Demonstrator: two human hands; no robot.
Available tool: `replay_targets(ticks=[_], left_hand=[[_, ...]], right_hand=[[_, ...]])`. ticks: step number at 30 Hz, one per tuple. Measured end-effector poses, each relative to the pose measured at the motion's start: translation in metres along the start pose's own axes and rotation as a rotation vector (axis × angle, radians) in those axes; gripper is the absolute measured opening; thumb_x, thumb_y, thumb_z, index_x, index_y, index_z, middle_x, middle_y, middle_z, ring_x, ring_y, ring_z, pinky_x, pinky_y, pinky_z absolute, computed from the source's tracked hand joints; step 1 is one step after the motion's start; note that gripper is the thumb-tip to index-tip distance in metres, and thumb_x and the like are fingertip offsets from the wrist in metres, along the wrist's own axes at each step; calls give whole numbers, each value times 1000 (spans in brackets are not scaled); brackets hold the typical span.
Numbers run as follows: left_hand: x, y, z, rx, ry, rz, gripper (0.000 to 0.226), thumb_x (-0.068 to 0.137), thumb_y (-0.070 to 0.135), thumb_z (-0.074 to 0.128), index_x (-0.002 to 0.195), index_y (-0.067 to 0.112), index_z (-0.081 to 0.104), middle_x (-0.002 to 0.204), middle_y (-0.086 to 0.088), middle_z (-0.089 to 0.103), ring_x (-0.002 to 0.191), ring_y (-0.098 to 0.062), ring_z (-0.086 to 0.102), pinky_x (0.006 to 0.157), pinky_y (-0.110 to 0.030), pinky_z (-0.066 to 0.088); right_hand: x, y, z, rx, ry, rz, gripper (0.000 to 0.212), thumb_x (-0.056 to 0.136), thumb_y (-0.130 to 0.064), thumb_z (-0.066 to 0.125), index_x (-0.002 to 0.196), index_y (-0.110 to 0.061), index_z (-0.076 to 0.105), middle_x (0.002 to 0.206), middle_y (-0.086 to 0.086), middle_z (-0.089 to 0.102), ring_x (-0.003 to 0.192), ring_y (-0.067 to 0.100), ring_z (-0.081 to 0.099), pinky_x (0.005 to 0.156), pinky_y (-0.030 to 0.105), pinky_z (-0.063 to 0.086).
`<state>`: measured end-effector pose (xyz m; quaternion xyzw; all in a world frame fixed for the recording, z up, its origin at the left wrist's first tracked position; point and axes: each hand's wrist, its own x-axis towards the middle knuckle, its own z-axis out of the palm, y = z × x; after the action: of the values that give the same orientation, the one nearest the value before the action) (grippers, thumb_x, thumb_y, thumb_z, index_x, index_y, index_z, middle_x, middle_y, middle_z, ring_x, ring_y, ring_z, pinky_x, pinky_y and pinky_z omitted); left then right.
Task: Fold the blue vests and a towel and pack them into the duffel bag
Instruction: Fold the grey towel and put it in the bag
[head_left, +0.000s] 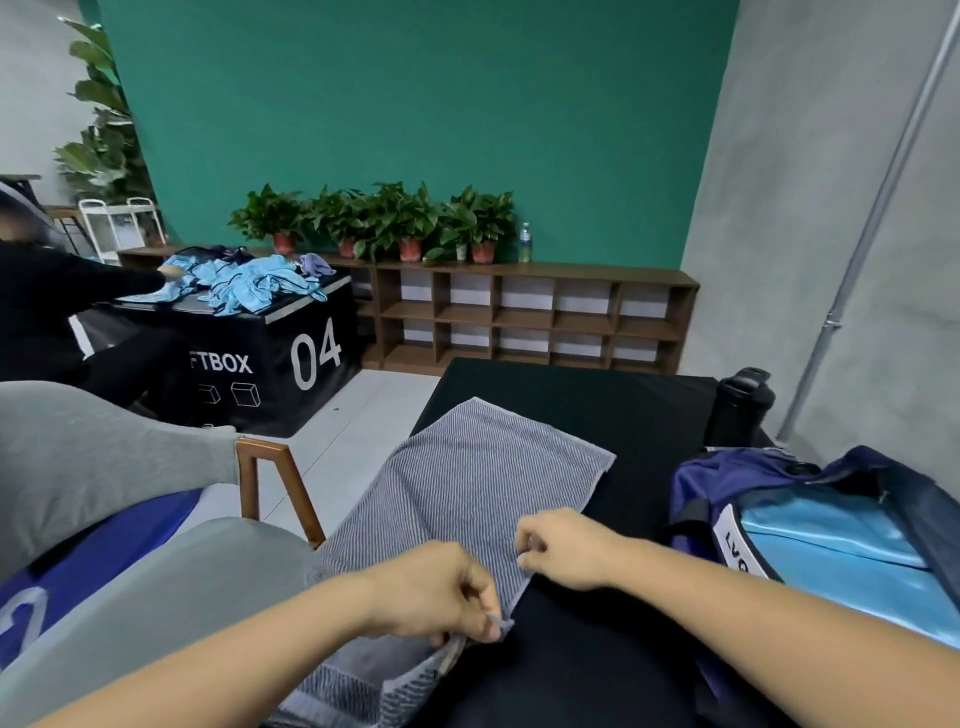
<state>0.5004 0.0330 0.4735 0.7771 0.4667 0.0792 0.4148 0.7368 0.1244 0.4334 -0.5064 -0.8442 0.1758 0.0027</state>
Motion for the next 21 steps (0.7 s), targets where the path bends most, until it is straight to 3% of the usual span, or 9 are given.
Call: replay_targets(ticks=[2, 5, 8, 11, 14, 18, 21], left_hand=[[1, 3, 12, 5, -31, 1, 6, 93, 23, 82, 92, 29, 80, 74, 11, 68, 60, 0, 57, 55, -19, 51], [2, 5, 28, 20, -60, 4, 7, 91, 24, 83, 94, 30, 81, 72, 14, 69, 67, -3, 60, 54, -19, 52], [3, 5, 45, 2, -66, 8, 13, 91, 19, 83, 104, 20, 83, 70, 16, 69, 67, 0, 61, 56, -18, 53], [5, 4, 61, -56, -69, 9, 21, 92, 10, 80, 113, 13, 80, 81, 10, 72, 75, -7, 64, 61, -20, 55], [5, 3, 73, -97, -102, 22, 31, 93, 1, 72, 122, 9, 74, 91, 0, 76, 82, -15, 67, 71, -25, 57], [2, -10, 72, -54, -91, 54, 28, 93, 17, 78, 121, 16, 75, 104, -11, 80, 91, -12, 69, 98, -40, 60], [-7, -24, 61, -56, -42, 48, 25, 95, 18, 79, 119, 16, 74, 105, -8, 80, 95, -10, 72, 103, -39, 57]], right_hand=[[-14, -13, 17, -51, -15, -77, 21, 100, -49, 65, 108, -30, 66, 101, -11, 58, 95, 14, 59, 88, 34, 50], [-28, -17, 27, -206, 17, -52, 32, 104, -59, 52, 111, -29, 59, 113, 0, 55, 106, 27, 60, 87, 40, 44], [-32, -7, 25, -305, 65, 9, 36, 105, -63, 45, 109, -29, 56, 118, 1, 56, 114, 29, 58, 94, 44, 40], [-32, 7, 21, -385, 43, 87, 33, 104, -64, 46, 109, -31, 52, 124, 2, 56, 121, 30, 53, 101, 47, 38], [-32, 18, 16, -414, 16, 177, 33, 104, -59, 49, 118, -30, 53, 133, 6, 53, 125, 31, 50, 104, 47, 37], [-27, 30, 9, -374, -22, 300, 46, 104, -60, 51, 133, -24, 52, 142, 12, 50, 132, 36, 49, 109, 50, 37], [-22, 39, 4, -372, -13, 374, 54, 104, -58, 51, 144, -21, 48, 149, 13, 48, 136, 37, 47, 112, 51, 38]])
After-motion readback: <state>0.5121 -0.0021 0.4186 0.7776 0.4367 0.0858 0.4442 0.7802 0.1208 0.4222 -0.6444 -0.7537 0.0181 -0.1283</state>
